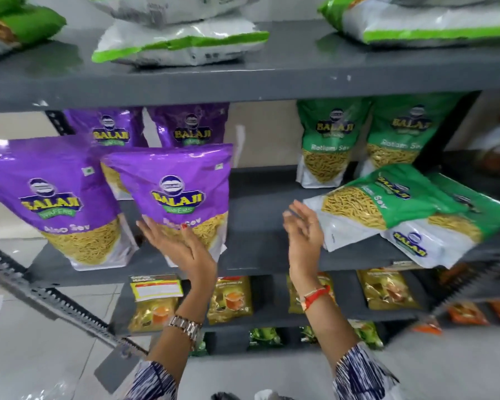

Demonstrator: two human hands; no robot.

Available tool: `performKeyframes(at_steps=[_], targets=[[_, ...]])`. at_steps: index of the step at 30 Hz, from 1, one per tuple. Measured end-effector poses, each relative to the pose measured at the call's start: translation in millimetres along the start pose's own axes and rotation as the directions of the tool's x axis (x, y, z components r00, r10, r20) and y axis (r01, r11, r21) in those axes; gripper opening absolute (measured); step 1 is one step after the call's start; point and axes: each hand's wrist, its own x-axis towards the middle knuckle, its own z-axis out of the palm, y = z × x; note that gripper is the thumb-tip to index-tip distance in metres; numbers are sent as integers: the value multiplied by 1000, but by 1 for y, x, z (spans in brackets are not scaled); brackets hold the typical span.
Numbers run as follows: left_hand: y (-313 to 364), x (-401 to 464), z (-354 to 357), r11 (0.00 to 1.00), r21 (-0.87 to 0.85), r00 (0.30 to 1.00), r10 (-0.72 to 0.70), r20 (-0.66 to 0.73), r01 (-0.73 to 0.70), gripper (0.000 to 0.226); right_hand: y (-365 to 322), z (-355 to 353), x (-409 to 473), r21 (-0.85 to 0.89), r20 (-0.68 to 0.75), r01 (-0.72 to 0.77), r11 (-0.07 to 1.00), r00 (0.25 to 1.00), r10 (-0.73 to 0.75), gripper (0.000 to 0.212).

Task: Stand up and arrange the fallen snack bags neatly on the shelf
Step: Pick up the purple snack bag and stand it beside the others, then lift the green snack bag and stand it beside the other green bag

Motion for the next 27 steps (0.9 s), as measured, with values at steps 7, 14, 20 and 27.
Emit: performKeyframes(at_steps=[7,14,20,27], targets=[[33,-84,88,927,-63,827,360,432,-370,52,-8,-99,50,84,-586,-80,993,802,114,22],[51,-74,221,953,289,490,-208,847,-95,37,12,-141,78,148,-411,-429,891,793,450,27],[26,-72,300,860,502,125,-490,863,-96,36,-7,-145,73,280,-293,-409,868,825,483,12],[16,-80,310,854,518,173,-516,839,39,46,-15,-157,85,311,-293,-414,855,814,501,15]])
